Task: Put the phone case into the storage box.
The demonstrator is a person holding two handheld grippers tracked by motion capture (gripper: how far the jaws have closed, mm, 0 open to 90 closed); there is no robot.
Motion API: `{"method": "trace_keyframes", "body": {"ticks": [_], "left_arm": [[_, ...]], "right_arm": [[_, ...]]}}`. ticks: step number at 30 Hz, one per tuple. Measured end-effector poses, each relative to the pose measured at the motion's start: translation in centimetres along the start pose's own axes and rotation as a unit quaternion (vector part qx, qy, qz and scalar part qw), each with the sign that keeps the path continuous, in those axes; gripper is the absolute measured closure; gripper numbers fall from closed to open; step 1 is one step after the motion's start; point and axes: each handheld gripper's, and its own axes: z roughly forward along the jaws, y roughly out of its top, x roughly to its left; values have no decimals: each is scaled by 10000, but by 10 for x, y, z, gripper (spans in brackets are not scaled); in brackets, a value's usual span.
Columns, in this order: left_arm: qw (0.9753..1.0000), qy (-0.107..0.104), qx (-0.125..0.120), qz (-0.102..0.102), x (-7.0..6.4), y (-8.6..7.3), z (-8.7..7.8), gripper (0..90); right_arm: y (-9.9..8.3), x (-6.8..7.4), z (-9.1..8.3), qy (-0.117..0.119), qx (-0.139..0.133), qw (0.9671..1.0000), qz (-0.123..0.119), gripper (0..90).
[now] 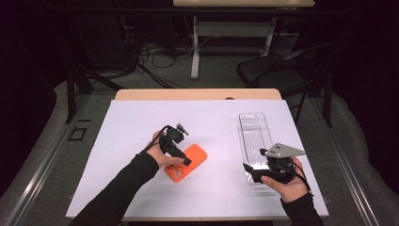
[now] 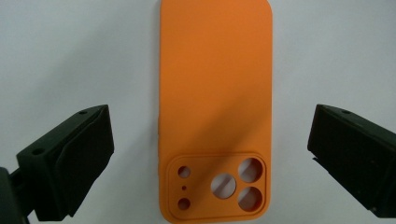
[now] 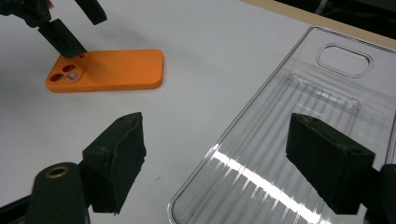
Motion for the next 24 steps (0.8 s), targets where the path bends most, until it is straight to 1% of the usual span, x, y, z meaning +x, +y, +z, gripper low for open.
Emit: {"method": "trace_keyframes", "body": {"ticks": [9, 12, 14, 19, 24], "left_arm": [[9998, 16, 192, -1, 3, 7, 17, 3], [9997, 23, 246, 14, 2, 8, 21, 3], [9995, 30, 300, 53, 1, 9, 23, 3], [9994, 25, 346, 92, -1, 10, 28, 3], [9990, 22, 440, 88, -1, 12, 34, 3]], "right_arm": [[0, 0, 0, -3, 12, 10000, 12, 193], [0, 0, 0, 4, 15, 10000, -19, 192], [0, 0, 0, 1, 6, 10000, 2, 193], [0, 0, 0, 2, 15, 10000, 1, 193], [0, 0, 1, -1, 5, 10000, -12, 193]]}}
